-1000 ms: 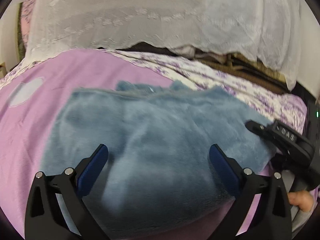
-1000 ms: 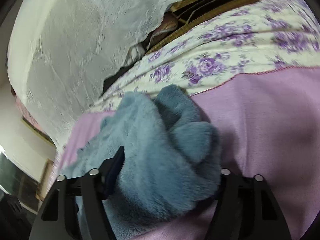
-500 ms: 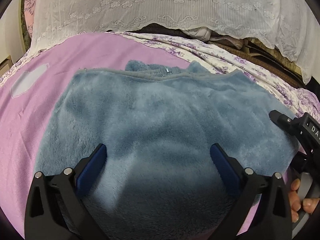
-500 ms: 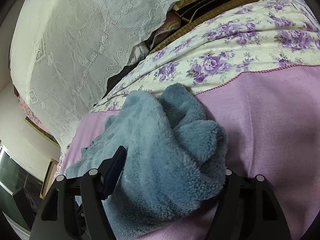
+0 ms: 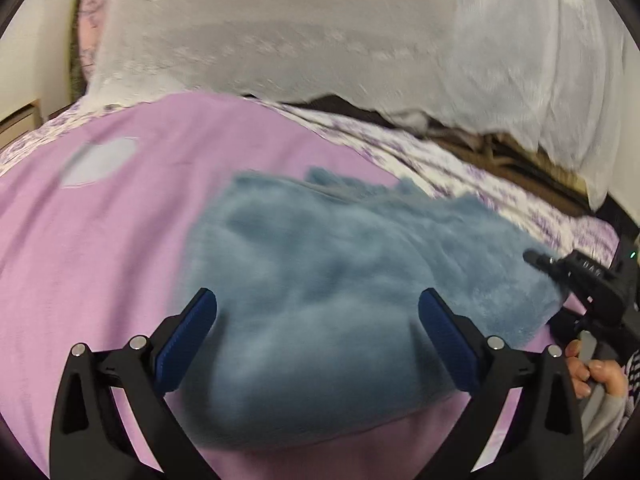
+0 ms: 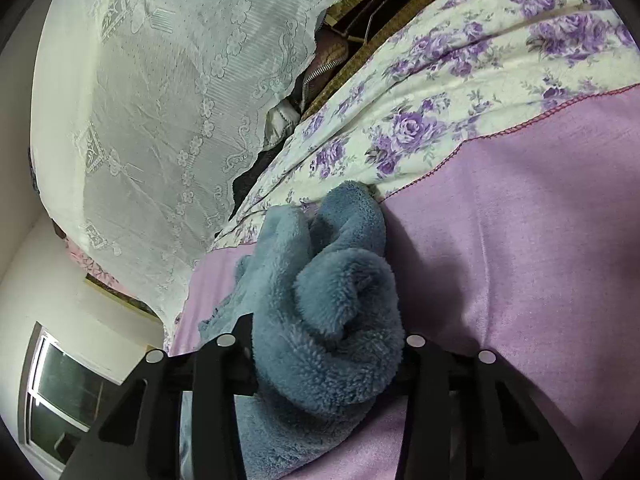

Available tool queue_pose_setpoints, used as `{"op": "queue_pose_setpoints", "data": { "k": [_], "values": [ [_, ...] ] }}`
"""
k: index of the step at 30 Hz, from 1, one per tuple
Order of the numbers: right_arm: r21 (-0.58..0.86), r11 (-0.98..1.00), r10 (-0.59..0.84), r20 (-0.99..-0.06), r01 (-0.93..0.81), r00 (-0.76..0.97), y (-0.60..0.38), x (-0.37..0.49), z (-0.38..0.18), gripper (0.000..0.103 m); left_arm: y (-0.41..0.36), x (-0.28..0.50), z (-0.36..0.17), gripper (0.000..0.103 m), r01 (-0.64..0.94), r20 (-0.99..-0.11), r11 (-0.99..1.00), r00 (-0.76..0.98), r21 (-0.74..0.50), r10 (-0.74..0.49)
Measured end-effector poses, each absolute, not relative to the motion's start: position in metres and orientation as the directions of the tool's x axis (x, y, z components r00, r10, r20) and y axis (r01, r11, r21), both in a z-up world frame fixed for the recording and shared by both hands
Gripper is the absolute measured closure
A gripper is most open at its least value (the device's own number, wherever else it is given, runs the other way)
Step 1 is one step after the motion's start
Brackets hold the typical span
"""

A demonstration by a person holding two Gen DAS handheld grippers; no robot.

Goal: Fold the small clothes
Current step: 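Lift the folded jacket with the right tool and carry it aside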

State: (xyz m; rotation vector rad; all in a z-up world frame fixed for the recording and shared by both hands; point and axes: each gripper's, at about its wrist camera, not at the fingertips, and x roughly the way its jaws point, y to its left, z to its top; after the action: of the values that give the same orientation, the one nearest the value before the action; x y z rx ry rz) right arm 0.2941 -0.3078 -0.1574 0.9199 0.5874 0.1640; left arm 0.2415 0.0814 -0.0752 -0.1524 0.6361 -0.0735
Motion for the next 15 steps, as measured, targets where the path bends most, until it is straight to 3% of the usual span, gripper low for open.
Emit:
{"op": "queue_pose_setpoints", "data": {
  "k": [4, 8, 15],
  "values": [
    [0.809, 0.577, 0.399, -0.398, 0.111, 0.826, -0.31, 0.296, -0.162, 0.059, 0.139, 0.24, -0.084, 0.005, -0.105, -0.638, 0.96, 0.765, -0.261, -0.09],
    [0.816, 0.567, 0.401, -0.396, 0.116, 0.826, -0.312, 0.294, -0.164, 0.061, 0.198, 0.242, -0.098, 0.005, -0.185, -0.675, 0.899, 0.722, -0.396, -0.149],
    [0.776, 0.621, 0.349, -0.403, 0.113, 0.846, -0.304, 0.285, -0.151, 0.069, 0.236, 0.247, -0.114, 0.005, -0.263, -0.711, 0.898, 0.699, -0.354, -0.075]
  ]
}}
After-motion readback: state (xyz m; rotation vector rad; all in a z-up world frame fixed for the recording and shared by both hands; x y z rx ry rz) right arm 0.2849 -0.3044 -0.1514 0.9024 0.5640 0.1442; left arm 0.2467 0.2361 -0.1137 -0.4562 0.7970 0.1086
